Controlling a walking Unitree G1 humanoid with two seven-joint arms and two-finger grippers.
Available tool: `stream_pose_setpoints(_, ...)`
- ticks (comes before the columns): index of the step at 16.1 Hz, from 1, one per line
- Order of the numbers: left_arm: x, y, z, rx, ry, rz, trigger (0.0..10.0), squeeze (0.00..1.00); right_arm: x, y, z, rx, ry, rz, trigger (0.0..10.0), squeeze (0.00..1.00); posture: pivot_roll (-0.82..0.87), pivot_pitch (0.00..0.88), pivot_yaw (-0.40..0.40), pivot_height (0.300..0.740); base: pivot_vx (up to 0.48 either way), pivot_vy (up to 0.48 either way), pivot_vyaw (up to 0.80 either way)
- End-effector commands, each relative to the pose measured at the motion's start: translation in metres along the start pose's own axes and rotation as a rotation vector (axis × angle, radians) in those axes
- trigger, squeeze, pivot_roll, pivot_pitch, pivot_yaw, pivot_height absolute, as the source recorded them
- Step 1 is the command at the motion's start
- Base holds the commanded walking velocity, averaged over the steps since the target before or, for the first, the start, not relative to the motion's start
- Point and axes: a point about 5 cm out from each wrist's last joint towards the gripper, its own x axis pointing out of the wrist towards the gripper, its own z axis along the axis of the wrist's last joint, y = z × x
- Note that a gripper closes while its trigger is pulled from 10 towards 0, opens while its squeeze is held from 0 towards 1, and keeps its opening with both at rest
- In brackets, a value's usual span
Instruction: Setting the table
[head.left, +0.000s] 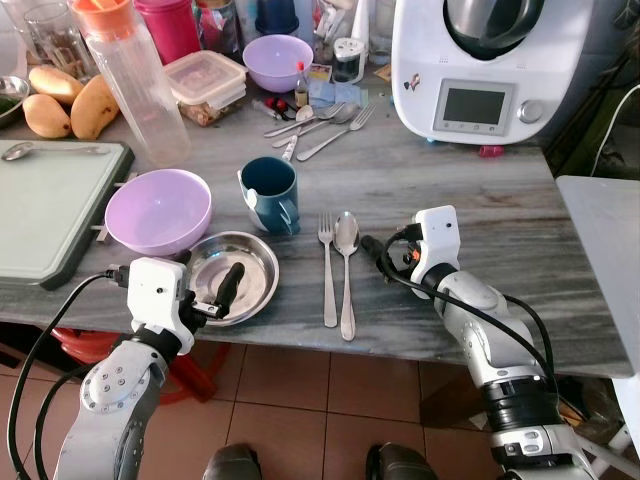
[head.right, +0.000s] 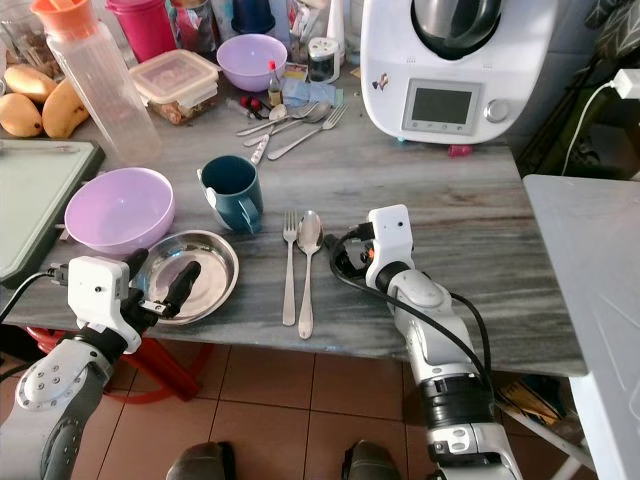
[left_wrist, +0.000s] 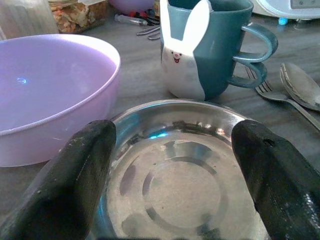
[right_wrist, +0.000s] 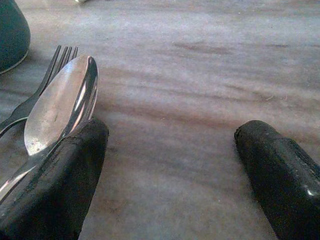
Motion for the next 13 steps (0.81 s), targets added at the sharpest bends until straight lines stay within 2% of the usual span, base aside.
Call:
stream_pose_setpoints(1, -0.002, 0.001, 0.003, 0.013, -0.001, 0.005, 10.0, 0.0, -0.005, -0.003, -0.001, 0.013, 0.006, -0.017, 10.0, 1.0, 0.06, 0.136, 0.039, 0.74, 0.0, 0.0, 0.0)
stream_pose_setpoints(8, -0.001, 0.001, 0.003, 0.01, -0.005, 0.008, 10.0, 0.0, -0.024, 0.009, 0.006, -0.006, -0.043, -0.014, 10.0, 1.0, 0.05, 0.124, 0.035, 0.74, 0.0, 0.0, 0.0)
stream_pose_setpoints(10, -0.001, 0.0, 0.003, 0.007, -0.006, 0.004, 10.0, 0.0, -0.025, 0.009, 0.006, -0.012, -0.043, -0.016, 10.0, 1.0, 0.05, 0.123, 0.035, 0.74, 0.0, 0.0, 0.0)
stream_pose_setpoints(13, -0.001, 0.0, 0.003, 0.007, -0.006, 0.004, 10.0, 0.0, -0.017, 0.003, 0.008, -0.006, -0.037, -0.022, 10.0, 1.0, 0.06, 0.127, 0.037, 0.74, 0.0, 0.0, 0.0)
